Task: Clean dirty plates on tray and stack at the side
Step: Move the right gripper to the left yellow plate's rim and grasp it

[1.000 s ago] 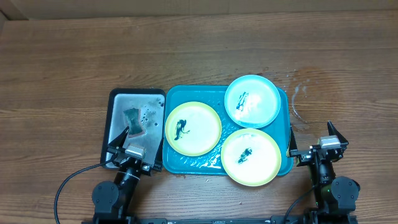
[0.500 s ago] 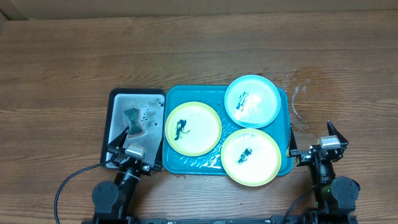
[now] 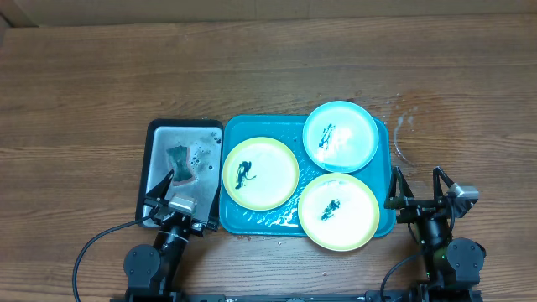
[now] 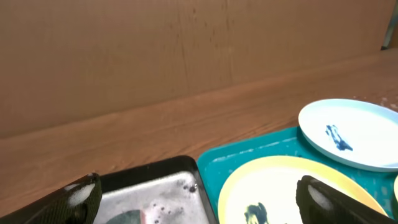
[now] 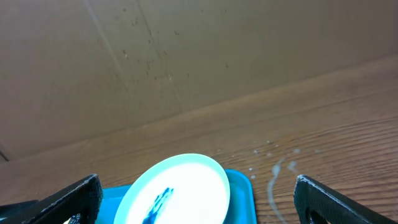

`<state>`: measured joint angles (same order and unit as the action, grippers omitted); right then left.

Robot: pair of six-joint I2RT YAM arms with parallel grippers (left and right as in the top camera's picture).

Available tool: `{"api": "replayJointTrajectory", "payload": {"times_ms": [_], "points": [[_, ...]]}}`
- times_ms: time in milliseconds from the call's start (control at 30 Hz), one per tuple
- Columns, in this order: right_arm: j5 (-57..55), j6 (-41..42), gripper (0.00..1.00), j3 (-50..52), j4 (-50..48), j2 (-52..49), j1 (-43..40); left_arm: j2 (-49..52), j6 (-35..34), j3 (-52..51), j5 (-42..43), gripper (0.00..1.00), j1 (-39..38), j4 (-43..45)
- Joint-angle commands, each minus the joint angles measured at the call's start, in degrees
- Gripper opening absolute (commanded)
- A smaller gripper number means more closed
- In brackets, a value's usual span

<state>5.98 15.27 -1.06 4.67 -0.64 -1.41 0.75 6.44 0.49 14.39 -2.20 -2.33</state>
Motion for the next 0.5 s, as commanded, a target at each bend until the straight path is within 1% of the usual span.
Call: {"api": "replayJointTrajectory", "payload": {"times_ms": [0, 133, 233, 300, 400, 467], "points": [[0.1, 0.9, 1.00, 0.6, -0.4, 0.0, -0.2, -0.4, 0.0, -0.2, 0.2, 0.99, 0.3, -0.9], [4.3, 4.0, 1.00, 0.6, -0.8, 0.0, -0.2, 1.4, -5.9, -0.2, 0.2, 1.00, 0.3, -0.8], [12.5, 4.1, 1.00, 0.6, -2.6, 0.0, -0.2, 3.4, -11.8, -0.1, 0.2, 1.00, 0.3, -0.7], [16.9, 5.0, 1.00, -0.1, -2.7, -0.2, -0.2, 6.4, -13.4, 1.4, 0.3, 1.00, 0.3, -0.9], [17.4, 5.8, 1.00, -2.5, -0.7, -1.9, -0.2, 11.9, -13.3, 6.1, 0.6, 1.00, 0.3, -0.9], [18.8, 5.8, 1.00, -4.5, -0.6, -4.3, -0.2, 17.2, -13.3, 11.2, 0.6, 1.00, 0.3, -1.3]]}}
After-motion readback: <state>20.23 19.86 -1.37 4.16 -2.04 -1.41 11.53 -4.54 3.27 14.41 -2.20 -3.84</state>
